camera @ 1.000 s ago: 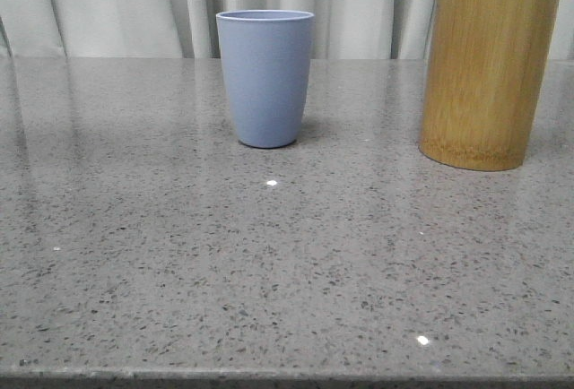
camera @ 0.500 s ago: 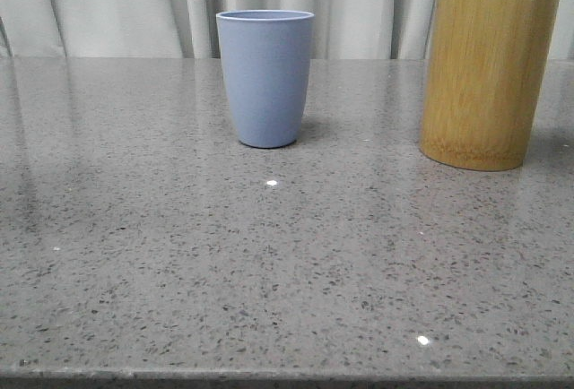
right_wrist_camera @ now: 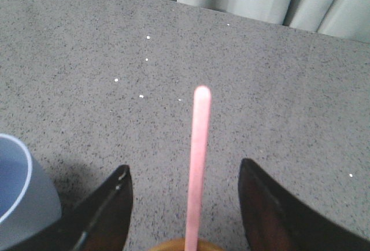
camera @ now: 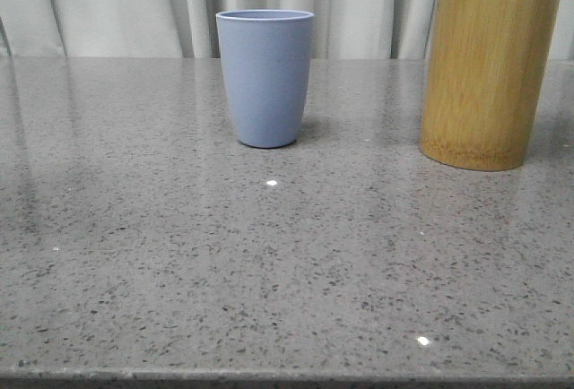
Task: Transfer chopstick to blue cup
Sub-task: 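Grasp the pink stick with the right gripper and lift it out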
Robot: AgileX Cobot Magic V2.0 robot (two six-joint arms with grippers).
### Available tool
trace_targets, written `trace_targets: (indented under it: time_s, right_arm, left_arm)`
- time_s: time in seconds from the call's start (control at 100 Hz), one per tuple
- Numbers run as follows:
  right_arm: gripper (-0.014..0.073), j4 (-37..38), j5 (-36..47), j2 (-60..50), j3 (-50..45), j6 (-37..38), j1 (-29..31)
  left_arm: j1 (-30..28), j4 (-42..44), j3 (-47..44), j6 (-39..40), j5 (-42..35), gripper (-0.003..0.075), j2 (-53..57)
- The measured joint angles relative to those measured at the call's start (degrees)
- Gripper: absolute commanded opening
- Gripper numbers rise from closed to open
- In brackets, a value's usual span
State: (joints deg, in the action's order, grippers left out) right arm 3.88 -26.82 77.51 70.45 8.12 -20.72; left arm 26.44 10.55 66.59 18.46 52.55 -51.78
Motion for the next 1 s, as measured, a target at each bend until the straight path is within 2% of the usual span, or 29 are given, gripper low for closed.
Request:
trace_targets:
  time_s: [0.3,0.68,1.0]
  right_arm:
    - [0.04,0.0,3.3,3.2,0.0,0.0,0.0]
    - [0.0099,0.0,3.4,3.6,0.0,0.0,0.0]
    - [-0.0001,0.0,3.8,3.6,0.0,0.0,0.0]
  left_arm:
    - [0.0,0.0,0.0,0.0,0.0,0.0358,0.0]
    - [0.0,0.0,-0.1,0.0,0.0,0.0358,0.0]
    - [0.0,0.0,-0.1,0.0,0.0,0.0358,0.0]
